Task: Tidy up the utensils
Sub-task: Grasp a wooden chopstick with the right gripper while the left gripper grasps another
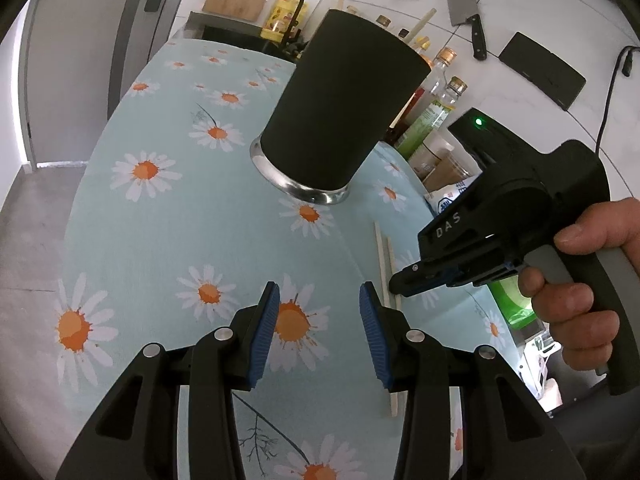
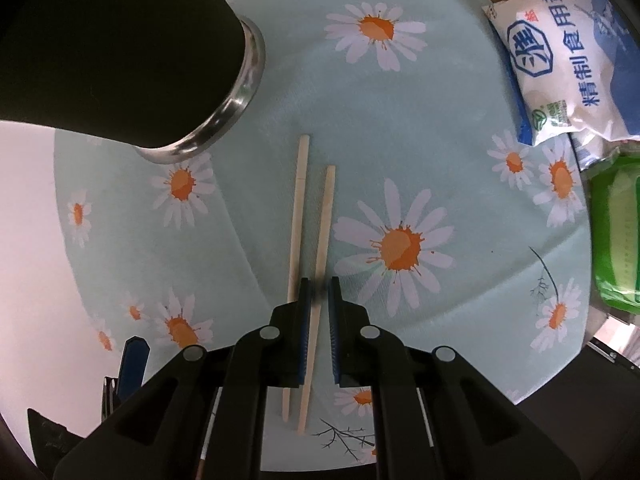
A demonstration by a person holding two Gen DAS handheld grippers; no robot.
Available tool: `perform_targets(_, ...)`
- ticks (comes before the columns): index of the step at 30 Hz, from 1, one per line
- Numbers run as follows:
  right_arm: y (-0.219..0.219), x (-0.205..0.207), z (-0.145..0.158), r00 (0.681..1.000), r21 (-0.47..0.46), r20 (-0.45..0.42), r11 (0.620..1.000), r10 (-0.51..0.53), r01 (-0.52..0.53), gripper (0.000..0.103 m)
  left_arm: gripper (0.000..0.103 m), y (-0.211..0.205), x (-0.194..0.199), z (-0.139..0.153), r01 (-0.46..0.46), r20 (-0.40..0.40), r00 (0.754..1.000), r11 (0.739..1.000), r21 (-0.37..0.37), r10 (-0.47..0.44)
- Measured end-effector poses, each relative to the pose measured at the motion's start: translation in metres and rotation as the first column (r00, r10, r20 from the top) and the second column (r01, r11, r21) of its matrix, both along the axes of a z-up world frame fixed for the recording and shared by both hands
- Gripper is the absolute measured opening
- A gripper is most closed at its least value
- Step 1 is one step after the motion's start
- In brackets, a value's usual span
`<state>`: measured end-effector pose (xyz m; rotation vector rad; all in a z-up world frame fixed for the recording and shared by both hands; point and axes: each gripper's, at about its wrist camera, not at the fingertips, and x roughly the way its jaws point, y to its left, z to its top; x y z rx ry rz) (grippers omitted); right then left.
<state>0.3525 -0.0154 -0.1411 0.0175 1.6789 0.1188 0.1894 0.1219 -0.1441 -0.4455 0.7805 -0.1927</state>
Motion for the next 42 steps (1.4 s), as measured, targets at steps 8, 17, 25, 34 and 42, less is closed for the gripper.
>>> perform_targets(8,0.033,-0.008,-0.004,1.000,-0.052,0.026,0.999,0.005,-0.003,0.006,0.040,-0.002,0.007,-0.001,0.023,-0.015,1.000,1.000,0.005,-0.023)
perform_targets(17,0.005,-0.008,0.002,0.999,0.035,0.041,0.999,-0.006,0.005,0.005,0.040,-0.016,0.013,-0.004,0.075,-0.062,0.995,0.996,0.050,-0.072)
perform_targets(25,-0.037,0.006,0.020,0.996,0.141,0.083,0.990,-0.042,0.030,0.005,0.040,-0.042,0.039,0.005,0.156,-0.123,0.981,0.987,0.040,-0.150)
perform_targets(34,-0.082,0.014,0.028,0.996,0.277,0.069,0.960,-0.054,0.033,0.005,0.040,-0.068,0.076,0.012,0.245,-0.277,0.937,0.965,0.092,-0.211)
perform_targets(42,-0.112,0.018,0.035,0.995,0.392,0.079,0.920,-0.064,0.028,0.005,0.038,-0.096,0.099,0.010,0.317,-0.415,0.885,0.925,0.210,-0.209)
